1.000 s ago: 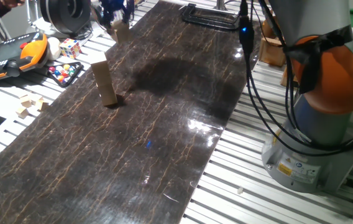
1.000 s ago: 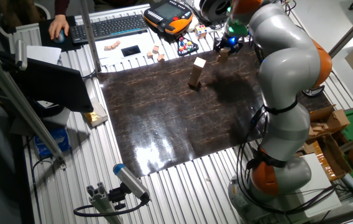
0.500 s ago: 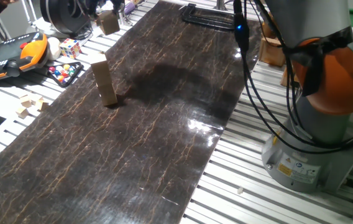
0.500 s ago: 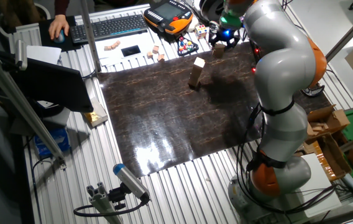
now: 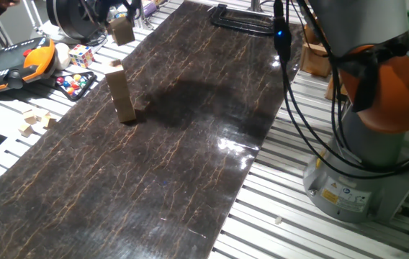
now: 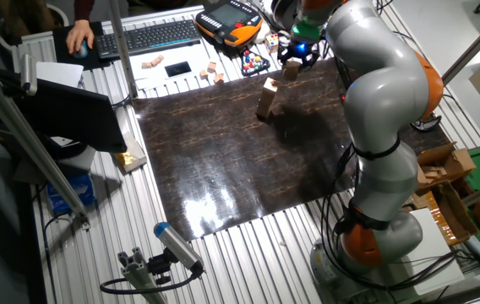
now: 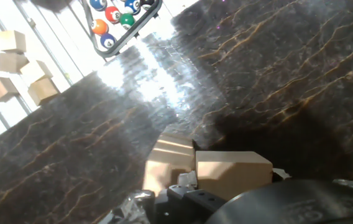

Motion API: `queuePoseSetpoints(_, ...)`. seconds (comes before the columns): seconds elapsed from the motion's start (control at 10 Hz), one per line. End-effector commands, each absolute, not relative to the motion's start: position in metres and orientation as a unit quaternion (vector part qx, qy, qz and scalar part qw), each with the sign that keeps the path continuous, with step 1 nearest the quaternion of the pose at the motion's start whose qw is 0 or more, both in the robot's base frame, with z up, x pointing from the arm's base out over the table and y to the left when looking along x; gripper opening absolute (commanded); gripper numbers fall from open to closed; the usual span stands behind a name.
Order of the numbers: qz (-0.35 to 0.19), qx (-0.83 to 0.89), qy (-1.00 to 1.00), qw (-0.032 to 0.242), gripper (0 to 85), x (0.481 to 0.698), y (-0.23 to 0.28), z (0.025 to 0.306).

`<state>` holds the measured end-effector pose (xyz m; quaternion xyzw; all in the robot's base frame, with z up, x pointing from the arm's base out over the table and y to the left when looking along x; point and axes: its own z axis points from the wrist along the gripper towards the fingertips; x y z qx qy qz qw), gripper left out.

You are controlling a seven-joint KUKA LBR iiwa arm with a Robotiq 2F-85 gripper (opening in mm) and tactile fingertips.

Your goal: Stack the blocks in a vertical line of five

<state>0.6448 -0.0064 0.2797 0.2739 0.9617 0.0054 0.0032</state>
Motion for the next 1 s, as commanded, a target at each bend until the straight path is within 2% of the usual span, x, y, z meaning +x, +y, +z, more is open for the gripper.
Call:
queuePoseSetpoints(0.0,0.007,0.278,0.961,0.005,1.0,0.645,-0.001,0.275)
queuePoseSetpoints(0.9,0.011,0.293,0.956,0.01,1.0,0.647,0.025,0.259)
